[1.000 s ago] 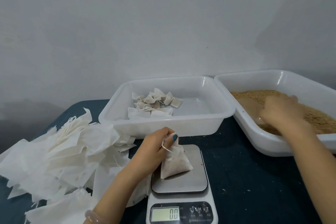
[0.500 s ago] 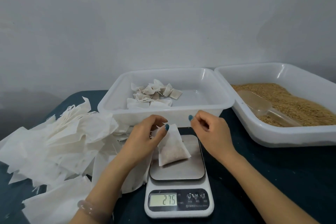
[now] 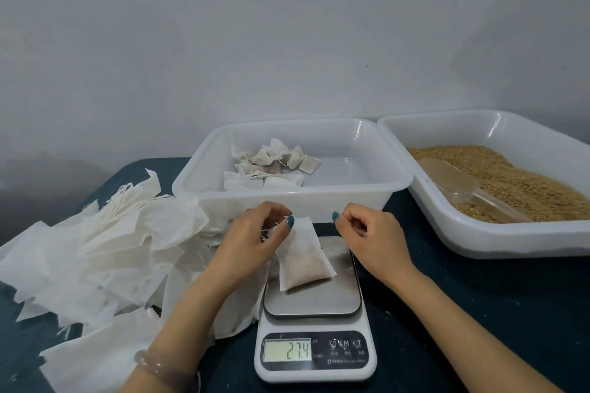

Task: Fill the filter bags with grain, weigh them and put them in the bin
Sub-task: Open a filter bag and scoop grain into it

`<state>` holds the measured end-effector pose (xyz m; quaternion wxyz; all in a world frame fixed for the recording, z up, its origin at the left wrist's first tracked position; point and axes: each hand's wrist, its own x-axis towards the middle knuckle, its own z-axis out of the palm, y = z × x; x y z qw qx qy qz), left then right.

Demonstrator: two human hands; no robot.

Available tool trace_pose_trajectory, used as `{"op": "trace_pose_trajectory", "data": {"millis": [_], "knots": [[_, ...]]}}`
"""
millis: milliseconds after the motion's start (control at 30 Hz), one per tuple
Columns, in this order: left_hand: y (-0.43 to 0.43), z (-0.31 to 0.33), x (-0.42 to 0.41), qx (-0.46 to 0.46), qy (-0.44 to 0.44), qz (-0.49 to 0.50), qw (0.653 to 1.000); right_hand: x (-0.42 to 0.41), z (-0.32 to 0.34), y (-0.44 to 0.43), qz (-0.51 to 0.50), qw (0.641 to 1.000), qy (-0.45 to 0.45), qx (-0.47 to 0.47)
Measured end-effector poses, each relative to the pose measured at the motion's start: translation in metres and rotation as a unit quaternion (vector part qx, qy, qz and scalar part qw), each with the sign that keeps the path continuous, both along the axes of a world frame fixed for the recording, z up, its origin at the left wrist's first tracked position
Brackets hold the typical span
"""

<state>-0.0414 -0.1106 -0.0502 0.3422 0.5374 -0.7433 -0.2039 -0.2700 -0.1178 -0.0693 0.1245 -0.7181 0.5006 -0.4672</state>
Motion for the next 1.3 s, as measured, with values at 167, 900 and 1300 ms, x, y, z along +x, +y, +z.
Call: {"op": "trace_pose_trajectory", "data": {"millis": [167, 900, 1300], "knots": [[0.003, 0.003, -0.004, -0.009, -0.027, -0.006, 1.000, 0.002, -0.001, -0.001, -0.002, 1.000, 0.001, -0.003], [-0.061, 0.131, 0.042, -0.146, -0.094, 0.139, 0.975, 0.002, -0.003, 0.001, 0.005, 1.000, -0.002, -0.002], [-0.091, 0.091, 0.076, 0.127, -0.452, 0.085, 0.879, 0.003, -0.003, 0.003, 0.015, 1.000, 0.015, -0.003]]}}
